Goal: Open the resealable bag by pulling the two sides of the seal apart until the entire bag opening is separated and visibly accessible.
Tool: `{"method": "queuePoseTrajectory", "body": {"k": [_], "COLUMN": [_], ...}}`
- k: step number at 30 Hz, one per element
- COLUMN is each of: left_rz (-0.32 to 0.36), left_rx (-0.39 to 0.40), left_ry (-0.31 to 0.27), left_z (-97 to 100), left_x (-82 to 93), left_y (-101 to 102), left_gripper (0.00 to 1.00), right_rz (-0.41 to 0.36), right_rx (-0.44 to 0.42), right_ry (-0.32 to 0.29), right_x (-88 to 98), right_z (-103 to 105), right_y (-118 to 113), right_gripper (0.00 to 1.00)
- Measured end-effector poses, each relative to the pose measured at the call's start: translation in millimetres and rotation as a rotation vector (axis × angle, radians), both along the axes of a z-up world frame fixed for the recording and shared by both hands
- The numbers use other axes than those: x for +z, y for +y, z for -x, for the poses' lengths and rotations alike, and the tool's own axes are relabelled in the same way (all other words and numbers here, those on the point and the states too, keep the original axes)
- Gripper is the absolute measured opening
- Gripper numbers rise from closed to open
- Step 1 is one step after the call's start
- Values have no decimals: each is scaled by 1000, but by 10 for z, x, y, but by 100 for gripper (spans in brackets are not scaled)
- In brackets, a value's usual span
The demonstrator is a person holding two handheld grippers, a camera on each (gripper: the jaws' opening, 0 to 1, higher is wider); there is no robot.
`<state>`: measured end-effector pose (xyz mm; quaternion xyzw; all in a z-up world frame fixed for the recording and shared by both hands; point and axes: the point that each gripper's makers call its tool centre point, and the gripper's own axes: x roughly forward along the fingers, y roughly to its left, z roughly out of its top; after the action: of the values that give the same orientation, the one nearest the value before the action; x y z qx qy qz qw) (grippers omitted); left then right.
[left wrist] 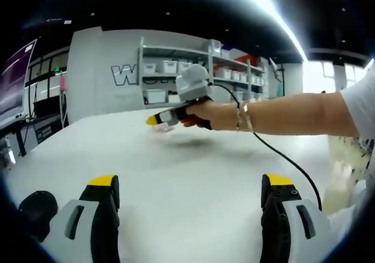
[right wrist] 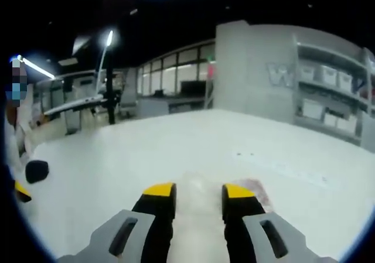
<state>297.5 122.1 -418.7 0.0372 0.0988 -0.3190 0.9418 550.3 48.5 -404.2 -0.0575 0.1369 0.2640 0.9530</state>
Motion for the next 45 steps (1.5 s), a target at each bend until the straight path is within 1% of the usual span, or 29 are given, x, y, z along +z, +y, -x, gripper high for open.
{"method": "queuePoseTrajectory", "body": {"k": [4,10,14,18,22,30,41,45], "left_rz": [-2,-6,-11,-14,-17,-24,-32,-35], "left_rx": [1,2,5,8,10,7,11,14], "left_ry": [2,-2,0,1,1,-6,-5,-3], "left_z": [7,20,35,54,67,109,146,149], "left_x": [1,22,17,8,5,31,26,24], "left_y": [2,-2,6,14,19,-19,-29,-24], "left_gripper": [100,100,100,100,100,100,100,100], "right_rz": [-3,-8,-10,-21,-33,-55,-68,-72], "right_rx": [-6,-12,-11,-18,-25,-42,-45,-49], "right_ry": [-3,-10,-12,-9,-9,-22,-25,-21], "right_x": [28,66,62,61,64,115,137,123], "right_z": [20,107,169,180,279,357,506,542], "right_y": [-32,-48,-71,-126,-184,-299,-339,-348], "right_gripper": [33,38,39,43,46,49,55,60]}}
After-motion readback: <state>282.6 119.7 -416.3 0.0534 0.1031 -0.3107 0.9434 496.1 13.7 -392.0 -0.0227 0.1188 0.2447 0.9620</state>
